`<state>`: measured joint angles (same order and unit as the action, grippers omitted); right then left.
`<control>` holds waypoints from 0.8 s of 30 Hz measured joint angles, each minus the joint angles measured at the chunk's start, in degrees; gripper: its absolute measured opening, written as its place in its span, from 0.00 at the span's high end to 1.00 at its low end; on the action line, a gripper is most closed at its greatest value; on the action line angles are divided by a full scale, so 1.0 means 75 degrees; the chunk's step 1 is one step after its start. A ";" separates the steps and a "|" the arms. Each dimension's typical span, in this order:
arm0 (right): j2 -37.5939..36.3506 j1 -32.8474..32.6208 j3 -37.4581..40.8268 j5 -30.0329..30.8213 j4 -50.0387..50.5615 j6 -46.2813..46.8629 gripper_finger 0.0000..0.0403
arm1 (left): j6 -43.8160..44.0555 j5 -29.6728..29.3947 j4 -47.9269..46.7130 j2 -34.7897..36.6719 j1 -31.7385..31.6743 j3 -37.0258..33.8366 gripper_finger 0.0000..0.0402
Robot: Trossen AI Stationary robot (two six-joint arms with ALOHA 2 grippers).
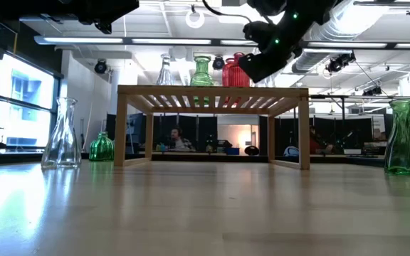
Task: Sort vases onto shelf
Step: Put the red vase on the shelf aligned with the other red vase
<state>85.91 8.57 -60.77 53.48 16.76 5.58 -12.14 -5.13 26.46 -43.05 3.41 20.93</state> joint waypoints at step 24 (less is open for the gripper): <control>0.0001 0.0324 0.0000 -0.0680 -0.1295 -0.0750 0.99 | -0.0003 0.0000 0.0003 0.0000 -0.0002 0.0000 0.85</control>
<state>85.92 11.00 -60.77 48.38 7.04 -0.05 -12.16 -5.13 26.48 -43.05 3.40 20.93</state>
